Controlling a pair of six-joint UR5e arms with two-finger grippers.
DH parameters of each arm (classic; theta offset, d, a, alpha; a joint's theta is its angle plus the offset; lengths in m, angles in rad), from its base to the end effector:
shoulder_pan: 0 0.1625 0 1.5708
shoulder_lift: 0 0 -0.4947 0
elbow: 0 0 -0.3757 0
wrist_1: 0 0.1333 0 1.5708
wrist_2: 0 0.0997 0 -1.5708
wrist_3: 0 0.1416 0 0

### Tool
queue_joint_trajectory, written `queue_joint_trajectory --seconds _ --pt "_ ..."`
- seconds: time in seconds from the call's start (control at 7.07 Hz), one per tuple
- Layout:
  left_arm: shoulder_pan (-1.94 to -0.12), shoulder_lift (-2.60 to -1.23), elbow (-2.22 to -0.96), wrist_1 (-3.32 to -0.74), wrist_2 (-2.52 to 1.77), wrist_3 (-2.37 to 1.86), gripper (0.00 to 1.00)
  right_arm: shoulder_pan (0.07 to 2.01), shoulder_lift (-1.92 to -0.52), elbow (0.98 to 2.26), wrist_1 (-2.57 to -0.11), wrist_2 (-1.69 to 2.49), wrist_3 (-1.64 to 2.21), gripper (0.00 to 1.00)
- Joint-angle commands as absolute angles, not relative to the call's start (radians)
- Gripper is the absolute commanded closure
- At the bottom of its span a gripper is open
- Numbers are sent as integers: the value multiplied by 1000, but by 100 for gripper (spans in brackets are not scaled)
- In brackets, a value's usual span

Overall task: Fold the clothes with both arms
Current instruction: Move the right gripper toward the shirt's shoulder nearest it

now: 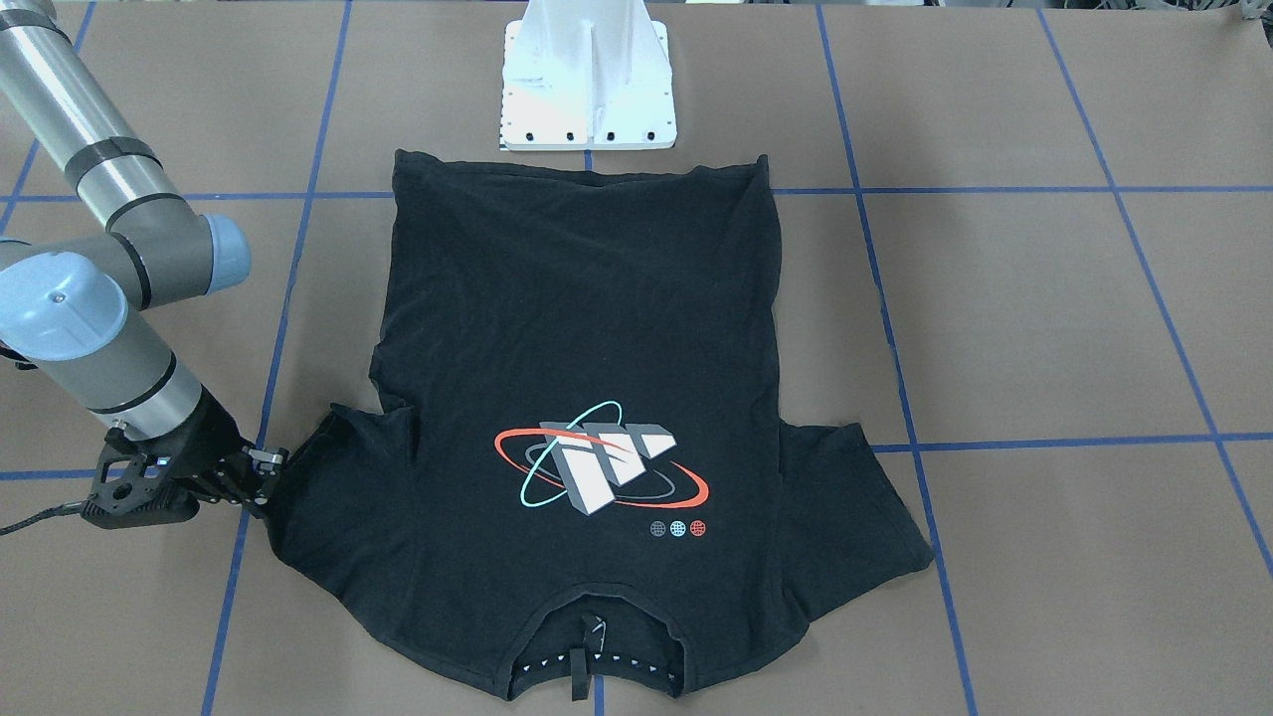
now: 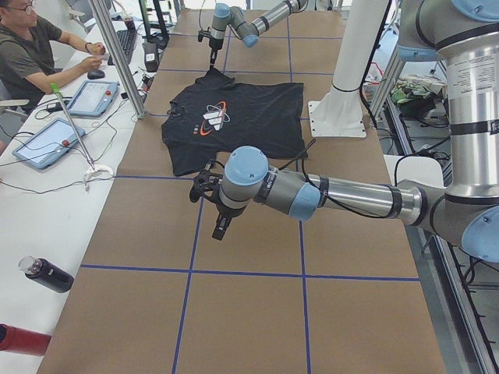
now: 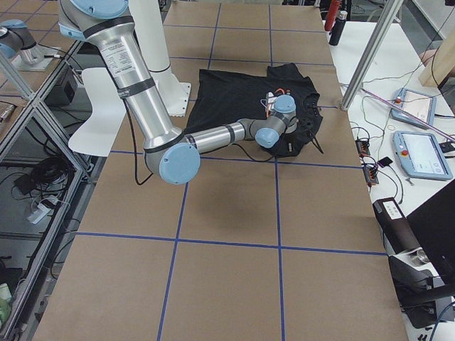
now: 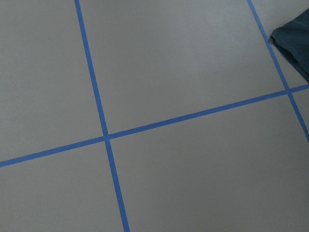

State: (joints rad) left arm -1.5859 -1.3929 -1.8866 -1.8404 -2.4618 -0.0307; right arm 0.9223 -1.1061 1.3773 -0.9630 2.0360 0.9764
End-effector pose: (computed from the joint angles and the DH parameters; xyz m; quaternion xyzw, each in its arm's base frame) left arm -0.0294 -0.4110 0.6400 0.1793 0.4234 0.0669 0.8855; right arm -0.3942 -0.6357 0.5080 0.1333 -0.4440 0.0470 0.8848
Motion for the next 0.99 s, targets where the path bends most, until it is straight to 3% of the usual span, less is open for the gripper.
queue_joint_trajectory --seconds 0.0,0.42,0.85 --pt "-1586 -1393 -1891 -1839 -2505 -31 0 879 -1060 1439 -969 2063 1133 100" --pt "-1586 -1393 -1901 -1839 -2516 -32 0 818 -861 1294 -966 2040 1297 100" --pt "-1585 -1393 -1901 -1839 -2516 -34 0 787 -799 1214 -963 1997 1315 100"
